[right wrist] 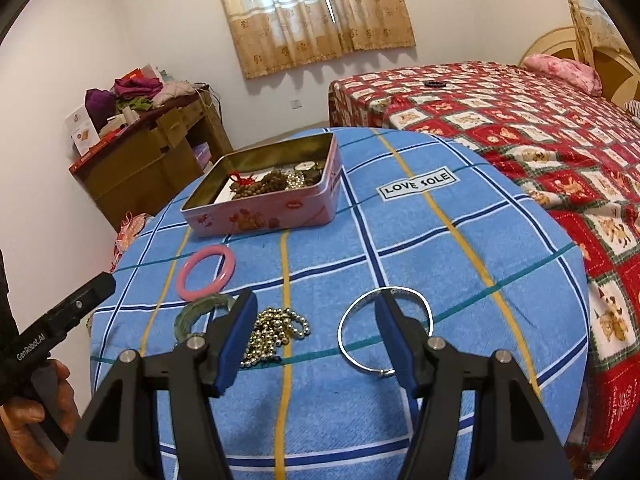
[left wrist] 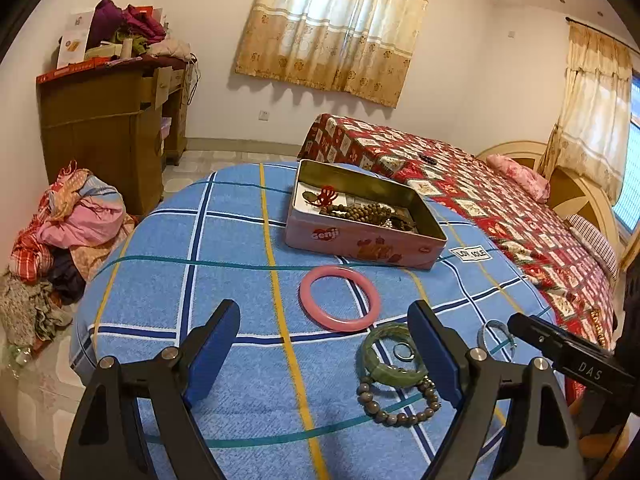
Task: Organize jewelry
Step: 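Move both tools back over the remaining jewelry on the table, then grasp the green jade bangle with the left tool and lift it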
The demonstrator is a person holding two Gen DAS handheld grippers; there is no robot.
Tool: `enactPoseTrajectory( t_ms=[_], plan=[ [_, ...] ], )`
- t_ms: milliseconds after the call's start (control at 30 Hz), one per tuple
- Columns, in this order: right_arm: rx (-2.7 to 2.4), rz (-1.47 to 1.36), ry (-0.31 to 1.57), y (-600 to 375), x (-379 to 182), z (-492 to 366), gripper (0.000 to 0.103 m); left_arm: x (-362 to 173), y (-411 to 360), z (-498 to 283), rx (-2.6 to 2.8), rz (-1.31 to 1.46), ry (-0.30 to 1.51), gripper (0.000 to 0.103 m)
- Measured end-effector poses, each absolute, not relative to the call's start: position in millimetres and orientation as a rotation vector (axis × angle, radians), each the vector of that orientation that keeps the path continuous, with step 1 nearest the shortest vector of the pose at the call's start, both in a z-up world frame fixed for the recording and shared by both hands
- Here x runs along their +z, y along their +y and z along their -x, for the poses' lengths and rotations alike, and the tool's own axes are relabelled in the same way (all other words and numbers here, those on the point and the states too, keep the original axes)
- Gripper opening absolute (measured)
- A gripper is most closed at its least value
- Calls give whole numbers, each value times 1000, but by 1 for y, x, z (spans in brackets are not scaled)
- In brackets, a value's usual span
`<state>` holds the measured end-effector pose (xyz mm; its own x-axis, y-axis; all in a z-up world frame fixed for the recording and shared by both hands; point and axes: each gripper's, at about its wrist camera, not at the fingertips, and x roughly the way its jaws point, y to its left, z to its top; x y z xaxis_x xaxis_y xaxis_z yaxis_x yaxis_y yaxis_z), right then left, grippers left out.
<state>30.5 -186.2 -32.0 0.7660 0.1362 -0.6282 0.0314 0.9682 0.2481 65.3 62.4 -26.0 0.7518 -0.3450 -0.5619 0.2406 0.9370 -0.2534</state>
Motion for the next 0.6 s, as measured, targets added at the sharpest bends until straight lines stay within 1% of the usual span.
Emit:
enactPoseTrajectory(
  t_ms=[200, 300, 400, 467, 600],
  plan=[
    [51, -257, 718, -197, -36, -29, 64, -28, 63, -65, -342, 150, 656, 86],
    [73, -263, 730, -197, -39, -27, 61, -31, 59, -64, -351, 137, 664, 86],
    [105, -222, 748, -187, -44, -25, 60, -34, 54, -62, -384, 135, 688, 86],
    [128, -208, 761, -182, -46, -24, 57, -35, 51, -59, -414, 134, 695, 86],
    [127, -199, 765, -183, -49, -22, 57, -37, 36, -55, -476, 106, 713, 86]
  ],
)
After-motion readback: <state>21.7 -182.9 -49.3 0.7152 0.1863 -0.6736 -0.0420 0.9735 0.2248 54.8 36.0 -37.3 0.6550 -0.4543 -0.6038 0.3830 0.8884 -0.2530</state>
